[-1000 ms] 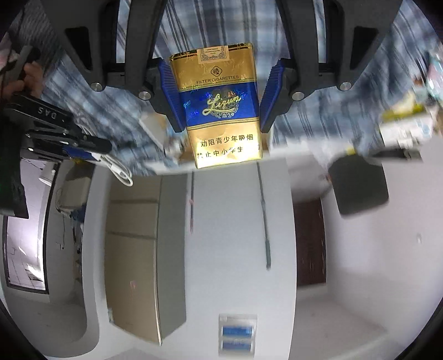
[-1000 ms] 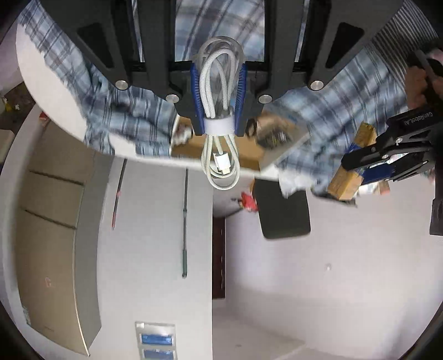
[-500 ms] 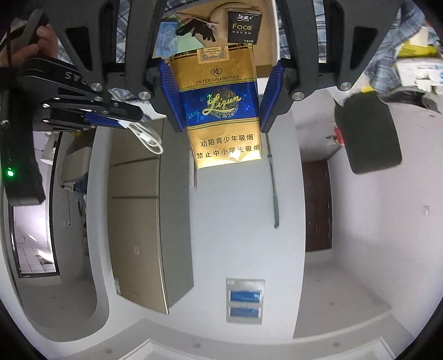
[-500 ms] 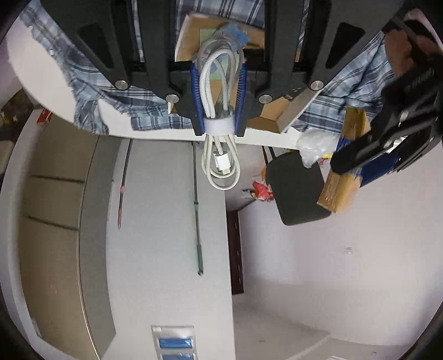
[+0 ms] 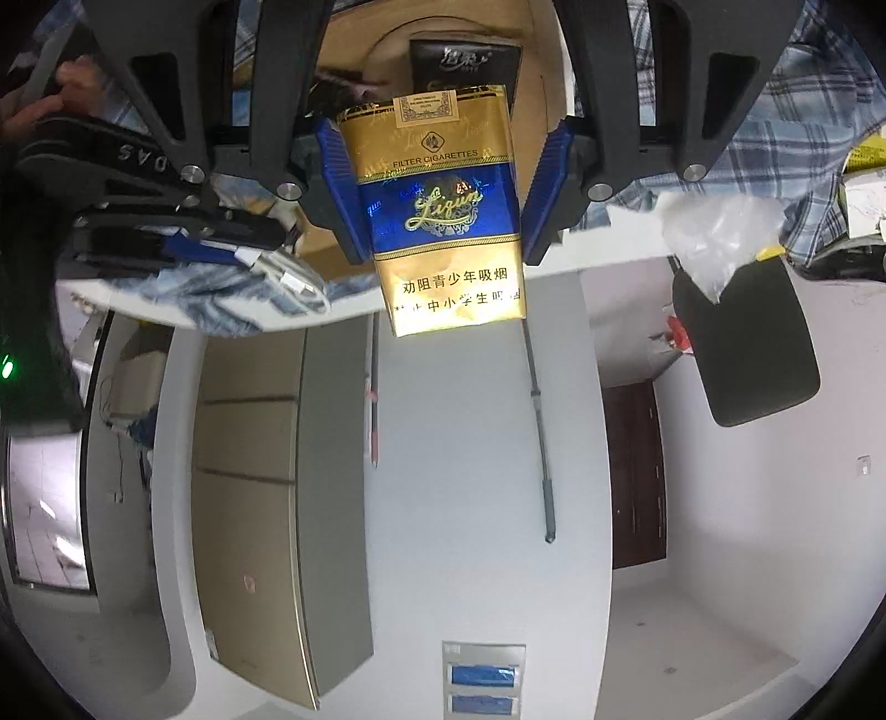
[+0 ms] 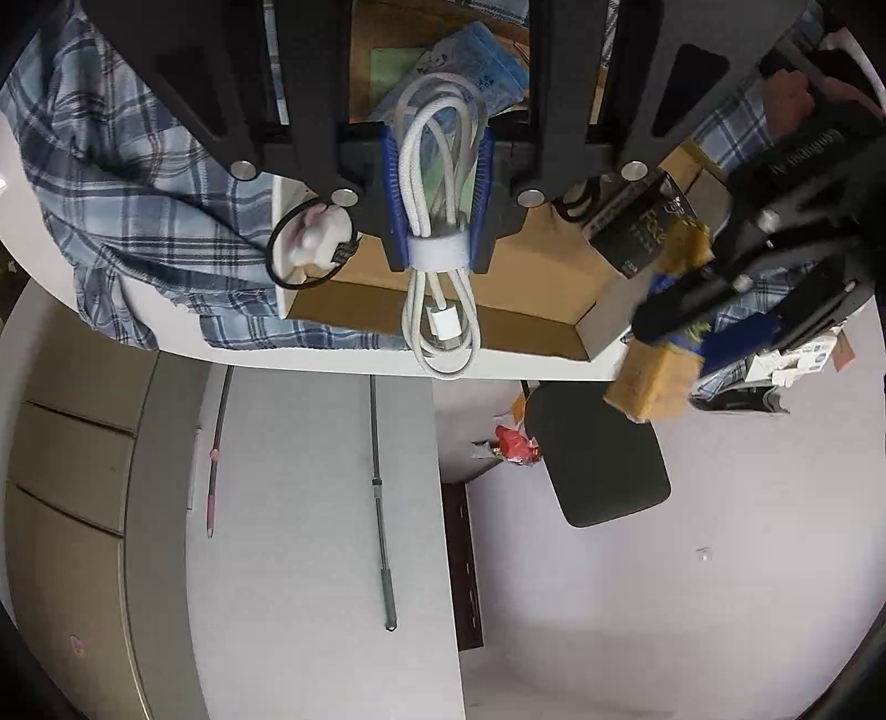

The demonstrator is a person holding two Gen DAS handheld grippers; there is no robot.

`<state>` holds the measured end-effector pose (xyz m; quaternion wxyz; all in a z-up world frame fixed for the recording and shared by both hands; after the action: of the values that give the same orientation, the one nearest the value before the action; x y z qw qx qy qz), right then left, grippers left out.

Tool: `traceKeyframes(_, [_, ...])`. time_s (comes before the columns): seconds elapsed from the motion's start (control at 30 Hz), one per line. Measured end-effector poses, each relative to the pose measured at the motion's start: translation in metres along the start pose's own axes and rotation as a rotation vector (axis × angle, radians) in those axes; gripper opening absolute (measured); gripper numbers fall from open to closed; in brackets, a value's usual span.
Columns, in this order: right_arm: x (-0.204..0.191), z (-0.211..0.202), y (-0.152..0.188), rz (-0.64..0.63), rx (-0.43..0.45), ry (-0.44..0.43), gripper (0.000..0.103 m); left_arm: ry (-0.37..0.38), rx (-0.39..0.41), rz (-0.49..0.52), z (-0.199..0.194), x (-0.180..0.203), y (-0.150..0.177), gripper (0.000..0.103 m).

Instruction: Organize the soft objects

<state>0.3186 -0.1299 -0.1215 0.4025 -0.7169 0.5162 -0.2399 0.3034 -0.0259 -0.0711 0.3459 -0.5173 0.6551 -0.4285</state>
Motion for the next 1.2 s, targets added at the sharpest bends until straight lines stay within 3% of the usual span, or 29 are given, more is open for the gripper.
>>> traceKeyframes(0.17, [-0.006, 0.001, 0.005, -0.028, 0.011, -0.001, 0.021, -0.007, -0.008, 0.049, 0.003, 0.011, 0.014, 0.058])
traceKeyframes(0.23, [-0.006, 0.002, 0.007, -0.035, 0.02, 0.002, 0.021, -0.038, 0.012, 0.034, -0.002, 0.011, 0.014, 0.062])
traceKeyframes(0.3, [-0.009, 0.003, 0.008, -0.054, 0.022, 0.011, 0.021, -0.019, 0.016, 0.019, -0.006, 0.011, 0.016, 0.065])
traceKeyframes(0.33, [-0.01, 0.003, 0.008, -0.059, 0.023, 0.009, 0.021, -0.014, 0.012, 0.013, -0.005, 0.01, 0.016, 0.068])
traceKeyframes(0.37, [-0.012, 0.004, 0.009, -0.062, 0.02, 0.005, 0.022, -0.021, 0.009, 0.002, -0.005, 0.007, 0.016, 0.079])
traceKeyframes(0.4, [-0.014, 0.004, 0.009, -0.067, 0.017, 0.004, 0.027, -0.025, 0.007, -0.01, -0.004, 0.004, 0.016, 0.089])
traceKeyframes(0.43, [-0.013, 0.004, 0.009, -0.068, 0.02, 0.014, 0.033, -0.028, 0.007, -0.023, -0.004, 0.001, 0.016, 0.09])
traceKeyframes(0.47, [-0.012, 0.003, 0.009, -0.065, 0.026, 0.019, 0.054, -0.036, 0.013, -0.039, -0.006, -0.003, 0.016, 0.09])
traceKeyframes(0.5, [-0.011, 0.002, 0.009, -0.059, 0.034, 0.021, 0.063, -0.038, 0.017, -0.047, -0.007, -0.005, 0.016, 0.09])
traceKeyframes(0.67, [-0.005, -0.001, 0.007, -0.037, 0.051, 0.012, 0.063, -0.055, 0.008, -0.075, -0.006, -0.013, 0.017, 0.09])
traceKeyframes(0.8, [0.0, -0.013, -0.007, -0.029, 0.089, 0.024, 0.062, -0.089, 0.037, -0.032, -0.013, -0.01, 0.01, 0.09])
traceKeyframes(0.93, [0.006, -0.048, -0.036, 0.001, 0.167, 0.031, 0.062, -0.07, 0.148, 0.002, -0.048, 0.001, -0.022, 0.09])
traceKeyframes(1.03, [0.013, -0.077, -0.055, 0.015, 0.186, 0.111, 0.062, -0.039, 0.217, -0.013, -0.079, 0.006, -0.051, 0.09])
traceKeyframes(1.2, [0.008, -0.134, -0.073, 0.028, 0.264, 0.07, 0.062, -0.036, 0.303, -0.028, -0.132, 0.012, -0.081, 0.09])
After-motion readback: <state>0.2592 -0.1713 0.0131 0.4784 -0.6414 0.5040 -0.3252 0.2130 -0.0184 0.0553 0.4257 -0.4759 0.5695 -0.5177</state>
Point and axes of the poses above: each gripper's, at about its wrist camera, not at the fingertips, and z roughly the way its jaws point, x to its right, y to its underside, the point moved 8 cm from there along z, roughly the way its jaws point, and after that the axes turned 1 degree about y, right-handed, at the moved point
